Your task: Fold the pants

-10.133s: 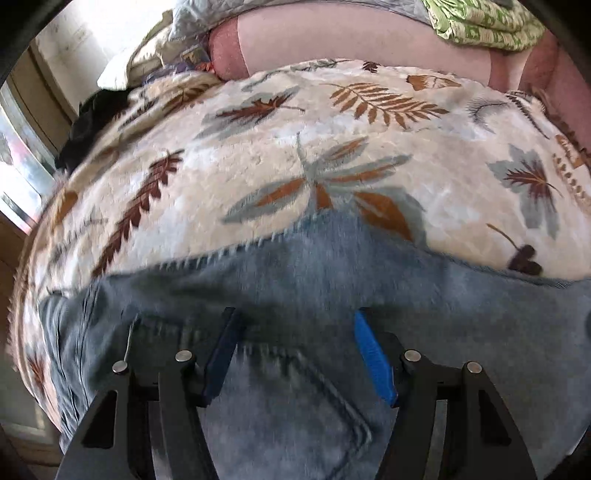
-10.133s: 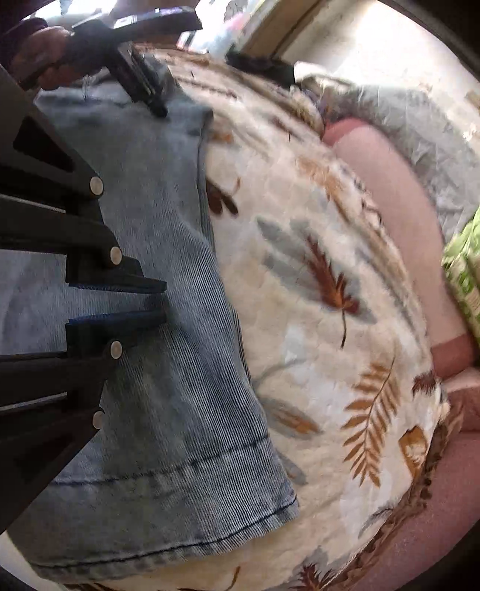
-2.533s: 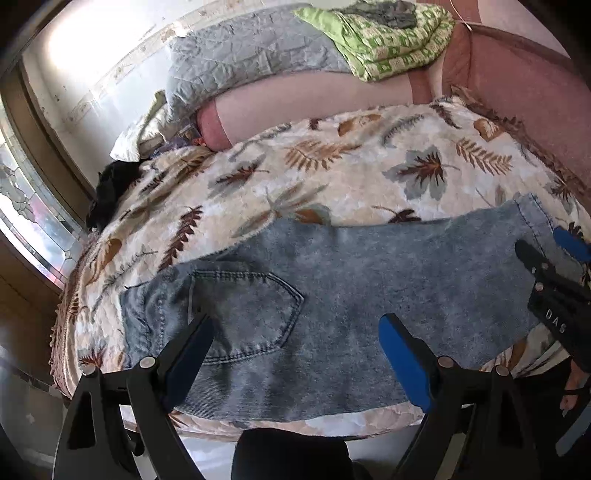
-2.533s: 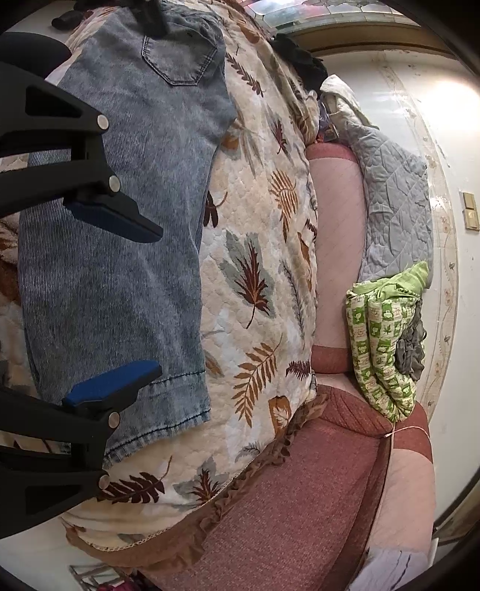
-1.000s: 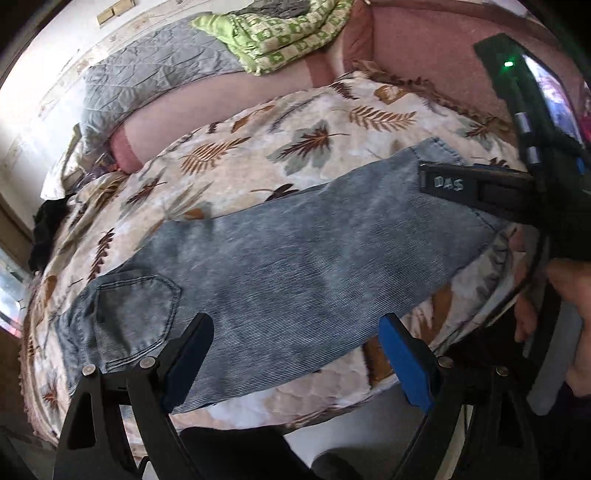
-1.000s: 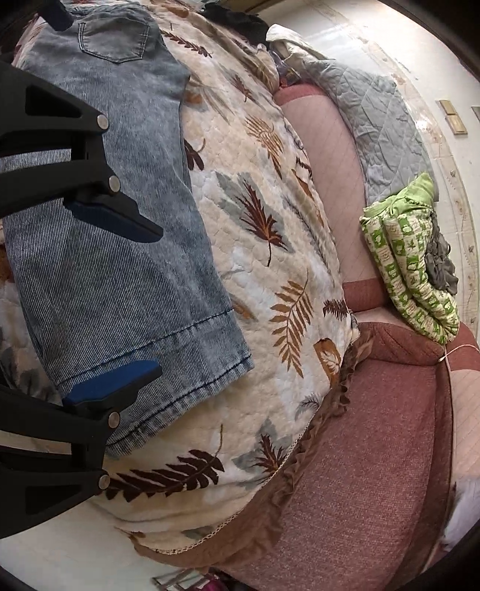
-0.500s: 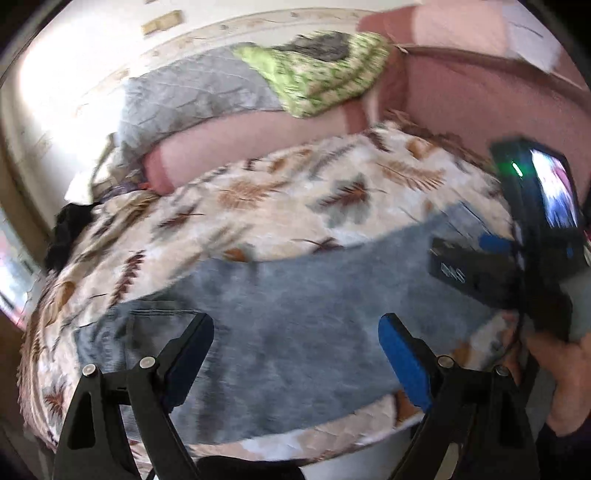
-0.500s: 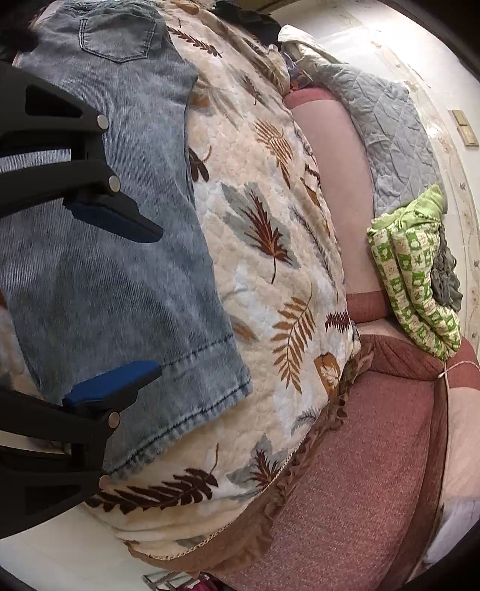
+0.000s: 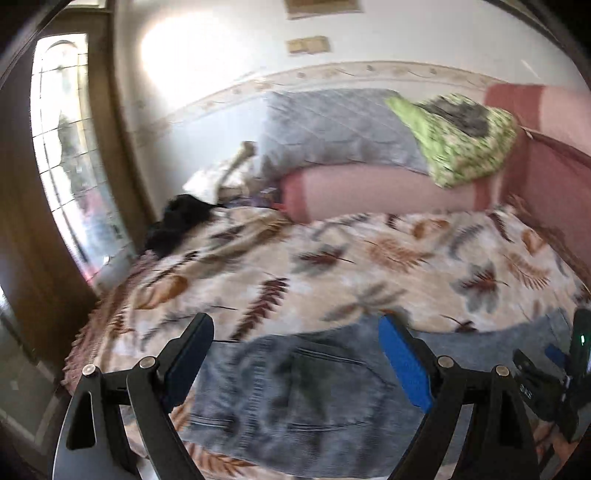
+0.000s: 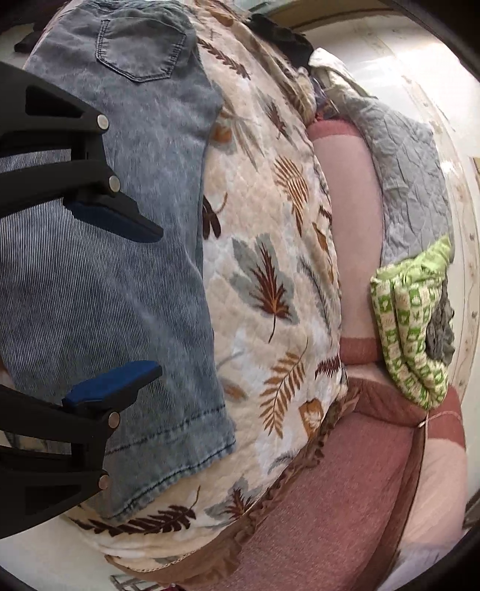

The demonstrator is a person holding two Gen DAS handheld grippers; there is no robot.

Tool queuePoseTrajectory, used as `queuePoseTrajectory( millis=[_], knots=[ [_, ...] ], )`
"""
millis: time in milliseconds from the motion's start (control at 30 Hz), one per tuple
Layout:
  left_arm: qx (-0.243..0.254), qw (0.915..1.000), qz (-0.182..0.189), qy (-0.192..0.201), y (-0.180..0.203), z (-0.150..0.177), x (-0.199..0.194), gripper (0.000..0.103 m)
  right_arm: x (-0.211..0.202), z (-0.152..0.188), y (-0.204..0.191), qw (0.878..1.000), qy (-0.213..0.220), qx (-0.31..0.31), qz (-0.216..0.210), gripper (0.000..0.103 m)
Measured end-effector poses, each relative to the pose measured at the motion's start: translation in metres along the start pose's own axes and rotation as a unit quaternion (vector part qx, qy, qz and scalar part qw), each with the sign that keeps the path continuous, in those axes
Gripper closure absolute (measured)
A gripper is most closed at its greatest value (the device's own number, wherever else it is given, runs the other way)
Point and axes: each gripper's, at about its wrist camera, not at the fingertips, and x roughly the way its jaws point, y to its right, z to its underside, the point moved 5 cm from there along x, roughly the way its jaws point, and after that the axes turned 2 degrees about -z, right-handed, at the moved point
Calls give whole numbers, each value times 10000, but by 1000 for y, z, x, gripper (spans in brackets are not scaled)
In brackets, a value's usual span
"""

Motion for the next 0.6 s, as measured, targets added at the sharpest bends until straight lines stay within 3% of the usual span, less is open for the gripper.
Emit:
queuePoseTrajectory(
  millis=[267,600],
  knots=[
    [-517,9966,-630,127,-70,-5,-10,12,1,4,-26,9996,24,-288,-49,33],
    [-662,9956,-649,96,-90,1,-11,12,-1,8,-42,9981,91,-604,18,33]
  ],
)
